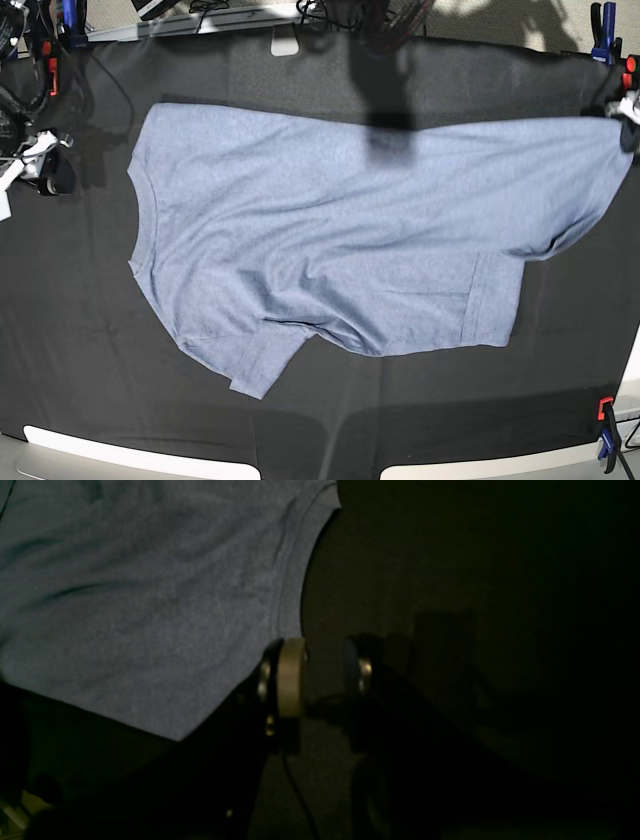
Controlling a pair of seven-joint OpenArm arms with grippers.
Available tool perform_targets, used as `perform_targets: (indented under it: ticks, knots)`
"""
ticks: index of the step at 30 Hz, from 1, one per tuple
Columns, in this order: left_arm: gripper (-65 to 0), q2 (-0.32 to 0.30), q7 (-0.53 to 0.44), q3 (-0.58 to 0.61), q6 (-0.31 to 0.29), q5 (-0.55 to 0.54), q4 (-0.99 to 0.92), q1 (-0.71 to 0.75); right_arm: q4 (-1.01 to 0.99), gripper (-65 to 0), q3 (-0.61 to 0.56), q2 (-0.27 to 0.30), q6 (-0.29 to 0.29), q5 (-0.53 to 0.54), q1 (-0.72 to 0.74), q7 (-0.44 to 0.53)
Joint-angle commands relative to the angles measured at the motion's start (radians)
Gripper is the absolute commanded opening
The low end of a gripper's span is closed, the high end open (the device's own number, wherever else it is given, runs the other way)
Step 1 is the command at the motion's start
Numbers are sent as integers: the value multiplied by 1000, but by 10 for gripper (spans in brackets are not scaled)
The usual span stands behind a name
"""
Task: Layout the t-shirt on the table in an organized manner, then fold the t-shirt properly
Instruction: 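Move the right gripper to the shirt collar edge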
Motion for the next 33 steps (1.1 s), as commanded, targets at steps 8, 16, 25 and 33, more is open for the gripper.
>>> perform_targets:
  ticks: [8, 16, 25, 33]
  knots:
    - [-650, -14, 9, -19, 72, -10, 105, 53, 18, -513, 4, 22, 6, 14, 4, 19]
    - [-650, 72, -34, -19, 55, -47, 109, 50, 63, -514, 4, 22, 56, 145, -96, 19]
    - [-650, 119, -45, -19, -4, -48, 109, 41, 127, -513, 4, -92, 56, 153, -277, 19]
    - [-650, 119, -52, -19, -8, -47, 109, 13, 127, -513, 4, -175, 72, 19, -294, 19]
